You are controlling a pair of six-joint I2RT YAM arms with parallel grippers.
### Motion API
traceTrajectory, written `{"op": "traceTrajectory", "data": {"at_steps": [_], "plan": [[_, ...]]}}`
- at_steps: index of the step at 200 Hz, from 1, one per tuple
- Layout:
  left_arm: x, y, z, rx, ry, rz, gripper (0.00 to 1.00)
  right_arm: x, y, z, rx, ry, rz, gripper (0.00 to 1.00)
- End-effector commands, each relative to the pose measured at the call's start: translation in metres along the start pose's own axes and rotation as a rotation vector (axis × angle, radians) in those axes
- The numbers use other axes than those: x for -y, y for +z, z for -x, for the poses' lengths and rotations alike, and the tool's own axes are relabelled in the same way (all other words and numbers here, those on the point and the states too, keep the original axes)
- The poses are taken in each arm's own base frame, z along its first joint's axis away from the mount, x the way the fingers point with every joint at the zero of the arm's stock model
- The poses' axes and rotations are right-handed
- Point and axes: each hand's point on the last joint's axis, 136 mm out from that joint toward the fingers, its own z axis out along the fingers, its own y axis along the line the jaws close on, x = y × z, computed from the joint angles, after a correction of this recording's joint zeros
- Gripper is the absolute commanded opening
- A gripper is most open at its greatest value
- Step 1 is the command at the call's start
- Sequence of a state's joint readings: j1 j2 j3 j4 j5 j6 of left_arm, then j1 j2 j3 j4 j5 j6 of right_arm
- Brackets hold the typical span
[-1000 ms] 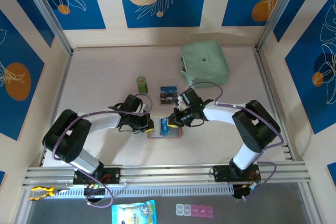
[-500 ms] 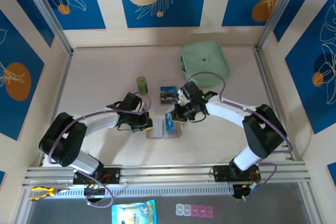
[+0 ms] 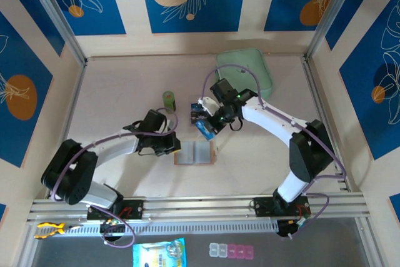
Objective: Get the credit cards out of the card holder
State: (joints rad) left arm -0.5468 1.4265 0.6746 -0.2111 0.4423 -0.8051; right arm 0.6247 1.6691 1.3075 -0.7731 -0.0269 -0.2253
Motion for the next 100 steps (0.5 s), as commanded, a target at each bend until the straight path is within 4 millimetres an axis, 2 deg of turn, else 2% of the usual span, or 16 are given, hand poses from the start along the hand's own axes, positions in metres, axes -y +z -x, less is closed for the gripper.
{"op": "traceTrajectory", "data": {"at_steps": [1, 25, 48, 100], "plan": [[-0.009, -0.007, -0.002, 0.018, -0.001, 0.017, 0.06, 0.015, -0.001, -0.019, -0.164, -0.287, -0.074, 0.00], [-0.013, -0.011, -0.004, 0.032, -0.005, 0.017, 0.07, 0.021, -0.008, -0.004, -0.182, -0.419, -0.069, 0.00], [-0.017, -0.015, -0.006, 0.041, -0.016, 0.016, 0.07, 0.039, -0.014, 0.016, -0.189, -0.514, -0.124, 0.00], [-0.019, -0.025, -0.004, 0.073, -0.023, 0.005, 0.08, 0.066, -0.019, 0.055, -0.182, -0.624, -0.162, 0.00]]}}
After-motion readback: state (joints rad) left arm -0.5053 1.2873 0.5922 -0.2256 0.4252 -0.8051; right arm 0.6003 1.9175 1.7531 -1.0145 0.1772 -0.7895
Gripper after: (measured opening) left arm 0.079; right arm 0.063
